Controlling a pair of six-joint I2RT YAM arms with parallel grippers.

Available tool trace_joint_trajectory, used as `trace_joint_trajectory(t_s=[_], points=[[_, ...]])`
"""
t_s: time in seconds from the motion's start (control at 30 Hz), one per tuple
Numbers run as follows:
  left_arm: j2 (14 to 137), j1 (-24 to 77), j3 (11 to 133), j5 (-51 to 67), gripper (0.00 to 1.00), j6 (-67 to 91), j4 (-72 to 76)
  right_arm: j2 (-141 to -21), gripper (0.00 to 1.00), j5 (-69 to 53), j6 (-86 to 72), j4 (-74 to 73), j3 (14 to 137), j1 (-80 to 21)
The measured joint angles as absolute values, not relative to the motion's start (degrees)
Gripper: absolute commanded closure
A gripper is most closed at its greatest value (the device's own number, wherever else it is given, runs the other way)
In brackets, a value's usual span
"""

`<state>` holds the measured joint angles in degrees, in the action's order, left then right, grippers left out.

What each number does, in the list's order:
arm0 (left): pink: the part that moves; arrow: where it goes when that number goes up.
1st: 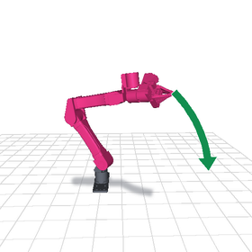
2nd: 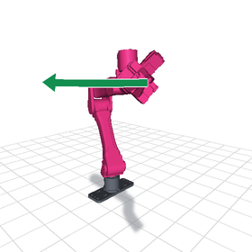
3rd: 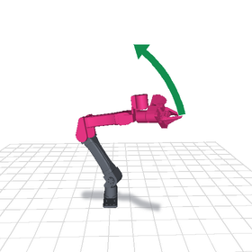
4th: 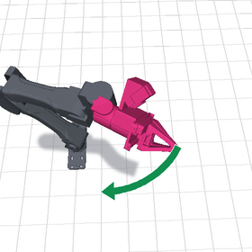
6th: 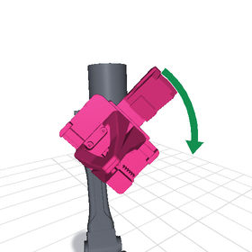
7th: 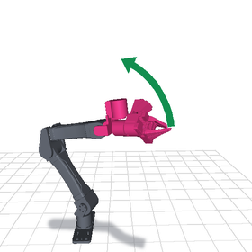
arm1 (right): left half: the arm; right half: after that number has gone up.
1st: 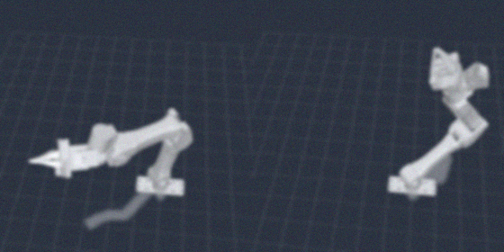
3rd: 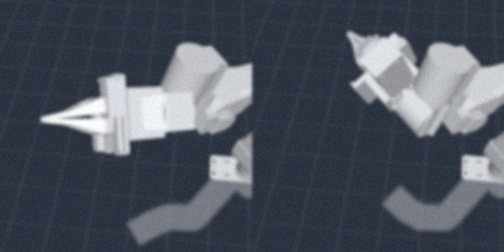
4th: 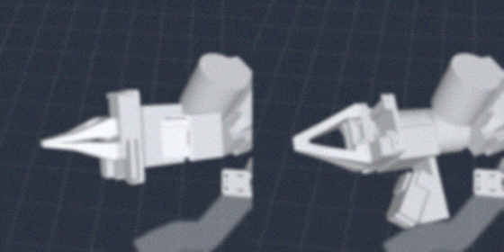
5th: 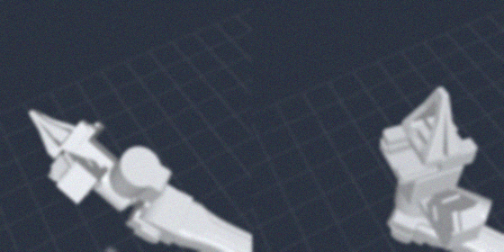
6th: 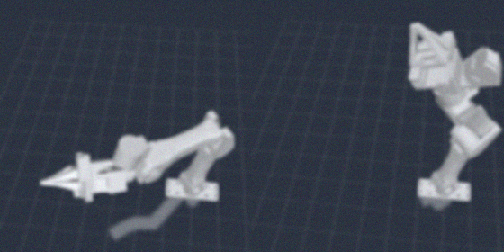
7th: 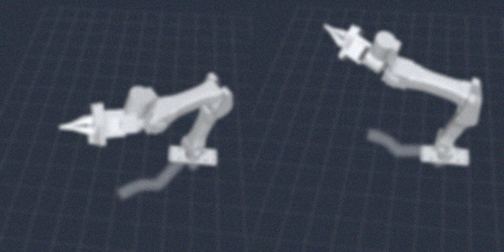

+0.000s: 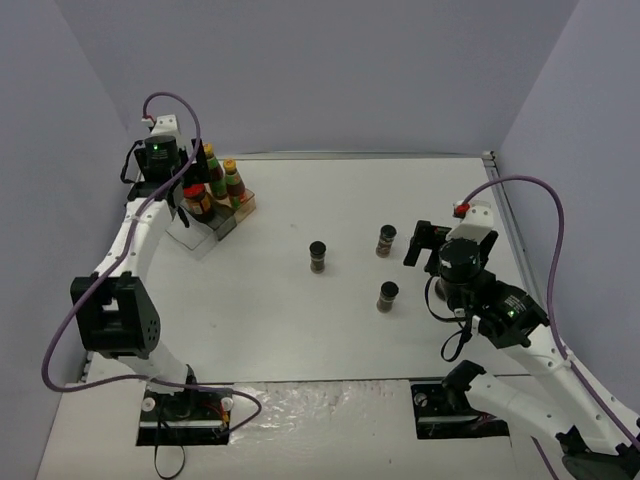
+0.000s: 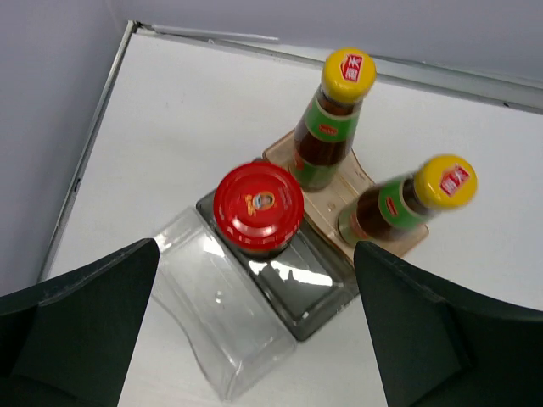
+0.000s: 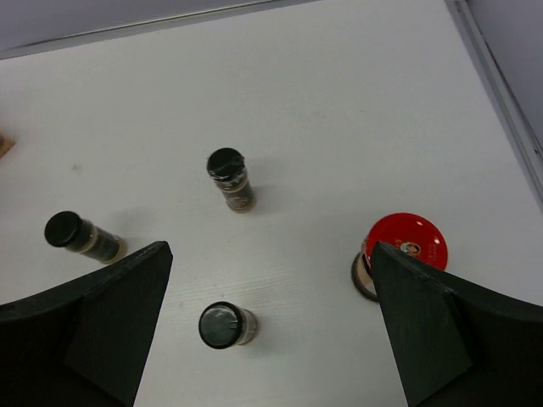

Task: Organize the condiment bottles

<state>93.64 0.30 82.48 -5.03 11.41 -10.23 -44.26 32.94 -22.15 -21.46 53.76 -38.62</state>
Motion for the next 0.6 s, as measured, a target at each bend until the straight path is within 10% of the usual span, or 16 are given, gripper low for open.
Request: trace_joint_trajectory(t_s=[0.6], points=[[40.24, 4.16, 43.83, 9.41, 0.03, 13.32, -22.61, -50.9, 0.0, 30.94, -31.31, -28.06, 48.73, -18.48]])
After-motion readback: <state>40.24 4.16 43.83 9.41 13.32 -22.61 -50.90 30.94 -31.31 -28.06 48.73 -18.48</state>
